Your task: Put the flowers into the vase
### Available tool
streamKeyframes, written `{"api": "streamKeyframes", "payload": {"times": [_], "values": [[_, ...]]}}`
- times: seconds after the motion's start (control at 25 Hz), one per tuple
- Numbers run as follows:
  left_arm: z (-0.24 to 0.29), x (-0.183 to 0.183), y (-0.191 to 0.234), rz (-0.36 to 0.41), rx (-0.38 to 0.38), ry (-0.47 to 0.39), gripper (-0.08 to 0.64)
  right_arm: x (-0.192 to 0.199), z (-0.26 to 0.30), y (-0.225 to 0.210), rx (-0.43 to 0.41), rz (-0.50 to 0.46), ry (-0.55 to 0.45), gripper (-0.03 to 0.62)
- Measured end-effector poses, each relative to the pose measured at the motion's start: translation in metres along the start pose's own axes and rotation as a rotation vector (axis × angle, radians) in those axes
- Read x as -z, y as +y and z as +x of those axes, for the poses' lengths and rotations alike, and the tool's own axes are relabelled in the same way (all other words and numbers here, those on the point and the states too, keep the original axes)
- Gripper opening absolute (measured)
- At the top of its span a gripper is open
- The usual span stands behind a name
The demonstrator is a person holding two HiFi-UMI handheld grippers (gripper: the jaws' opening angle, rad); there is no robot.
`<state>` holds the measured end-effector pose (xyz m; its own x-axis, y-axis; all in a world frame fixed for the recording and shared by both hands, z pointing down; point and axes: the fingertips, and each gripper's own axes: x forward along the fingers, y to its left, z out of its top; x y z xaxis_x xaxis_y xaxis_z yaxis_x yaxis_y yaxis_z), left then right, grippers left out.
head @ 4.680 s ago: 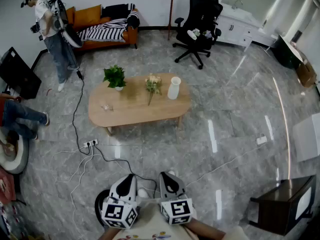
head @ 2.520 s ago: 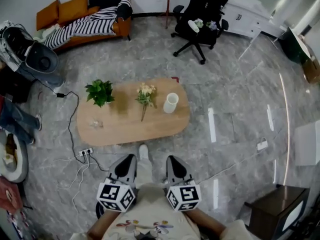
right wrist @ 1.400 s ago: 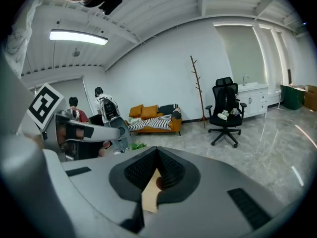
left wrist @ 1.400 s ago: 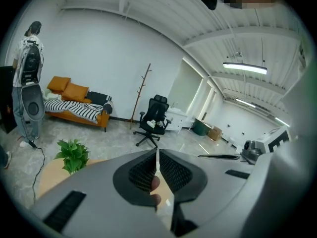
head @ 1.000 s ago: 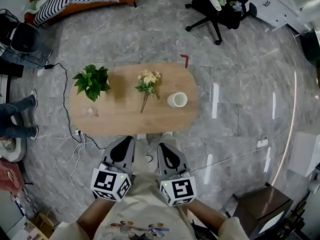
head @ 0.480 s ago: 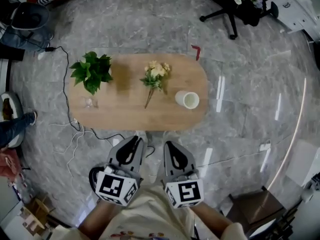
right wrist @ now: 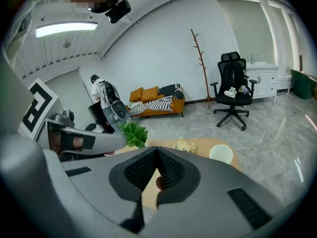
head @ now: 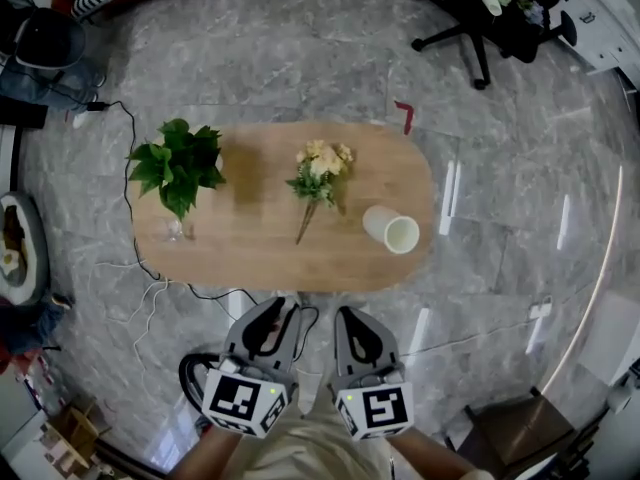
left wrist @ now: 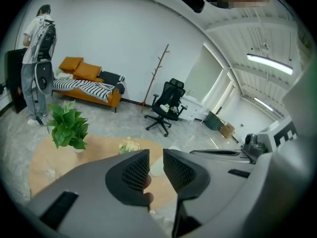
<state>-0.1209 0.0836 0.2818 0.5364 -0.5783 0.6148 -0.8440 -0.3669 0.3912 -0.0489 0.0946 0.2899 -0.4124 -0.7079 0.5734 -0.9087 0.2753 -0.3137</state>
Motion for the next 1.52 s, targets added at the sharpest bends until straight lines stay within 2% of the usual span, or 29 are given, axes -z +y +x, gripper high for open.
{"api": "streamKeyframes", "payload": {"times": [0.2,0.64,0.92,1.08,1.24,1.52], "values": [[0.033,0.018,0.015,0.014,0.017,0.04,0.113,0.018,0.024,-0.012,0.001,0.019,0.025,0.002],[0.104,0.04,0.053,0.076,0.013,0.091,0.156,0.063,0.081,-0.05,0.054,0.067,0.081,0.002],[0.142,0.056,0.068,0.078,0.018,0.103,0.198,0.074,0.123,-0.065,0.037,0.049,0.085,0.002],[0.157,0.07,0.079,0.068,0.022,0.116,0.202,0.075,0.142,-0.072,0.067,0.006,0.07,0.002],[0.174,0.089,0.088,0.064,0.037,0.155,0.248,0.083,0.155,-0.075,0.075,0.003,0.076,0.002],[0.208,0.116,0.11,0.055,0.027,0.226,0.253,0.102,0.171,-0.083,0.097,-0.003,0.091,0.002]]}}
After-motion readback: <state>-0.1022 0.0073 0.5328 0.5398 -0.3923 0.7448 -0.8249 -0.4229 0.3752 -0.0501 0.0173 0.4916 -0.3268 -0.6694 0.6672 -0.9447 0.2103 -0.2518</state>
